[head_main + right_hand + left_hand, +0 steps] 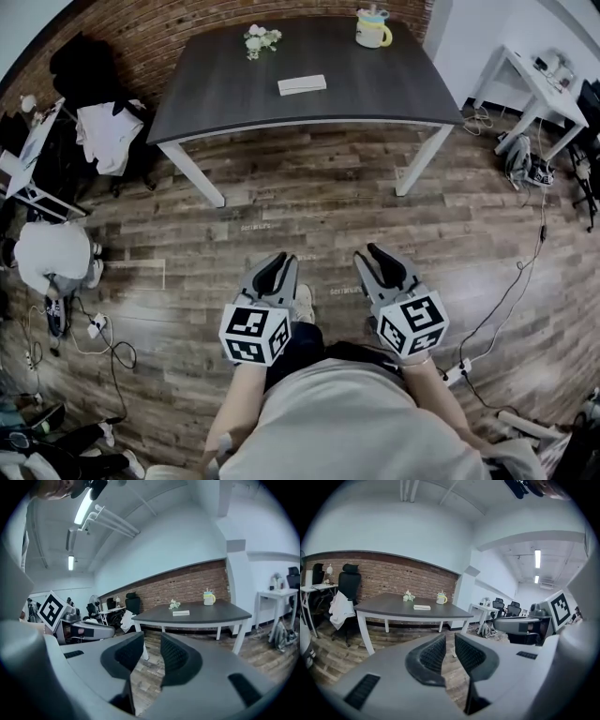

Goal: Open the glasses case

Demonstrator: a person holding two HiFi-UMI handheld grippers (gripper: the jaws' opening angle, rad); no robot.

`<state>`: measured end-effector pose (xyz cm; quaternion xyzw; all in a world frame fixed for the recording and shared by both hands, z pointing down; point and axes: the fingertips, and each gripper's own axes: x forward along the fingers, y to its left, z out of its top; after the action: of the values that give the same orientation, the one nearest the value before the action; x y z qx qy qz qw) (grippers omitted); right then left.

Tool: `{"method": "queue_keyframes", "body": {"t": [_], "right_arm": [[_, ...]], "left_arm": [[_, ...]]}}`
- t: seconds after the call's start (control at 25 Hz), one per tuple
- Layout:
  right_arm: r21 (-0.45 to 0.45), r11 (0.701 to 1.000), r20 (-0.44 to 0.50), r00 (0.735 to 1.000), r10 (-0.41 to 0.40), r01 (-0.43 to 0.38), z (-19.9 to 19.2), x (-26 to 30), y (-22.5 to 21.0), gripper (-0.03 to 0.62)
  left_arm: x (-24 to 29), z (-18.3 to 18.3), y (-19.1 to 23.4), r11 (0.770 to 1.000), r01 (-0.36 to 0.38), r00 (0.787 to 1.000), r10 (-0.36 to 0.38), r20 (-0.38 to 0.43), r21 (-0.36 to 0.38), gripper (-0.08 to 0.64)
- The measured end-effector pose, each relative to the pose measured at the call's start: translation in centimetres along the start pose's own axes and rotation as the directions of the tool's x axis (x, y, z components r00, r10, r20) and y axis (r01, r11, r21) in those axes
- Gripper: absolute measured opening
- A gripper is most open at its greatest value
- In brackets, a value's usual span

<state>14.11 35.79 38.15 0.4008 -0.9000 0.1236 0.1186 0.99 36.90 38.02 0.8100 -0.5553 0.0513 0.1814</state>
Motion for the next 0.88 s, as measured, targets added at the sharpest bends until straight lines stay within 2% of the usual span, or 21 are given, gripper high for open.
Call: {"method": "queue_keyframes", "body": {"t": [0.28,0.44,0.64,0.88], "right_arm": [[-0.004,0.999,0.033,0.998,-0.054,0.054,5.4,8.8,-1.9,0.104],[0.000,0.997,0.039,0.996,-0.079,0.079,7.0,12.4,-2.4,0.104],[0.002,0.996,-0.023,0.995,-0.092,0.092,6.4,14.5,-3.1,0.104],[0.005,0.997,-0.074,0.994,-0.076,0.077,6.0,17.2,-3.9,0.104]], "left_arm": [[5.5,5.5,7.3,0.999,0.043,0.999,-0.043,0.017,0.034,0.049],[8.0,7.3,9.9,0.995,0.090,0.996,-0.091,0.018,0.044,0.049],[9.9,7.0,11.0,0.992,0.127,0.992,-0.127,-0.012,0.012,0.049],[11.2,5.8,12.9,0.992,0.117,0.992,-0.119,-0.049,-0.035,0.049]]}}
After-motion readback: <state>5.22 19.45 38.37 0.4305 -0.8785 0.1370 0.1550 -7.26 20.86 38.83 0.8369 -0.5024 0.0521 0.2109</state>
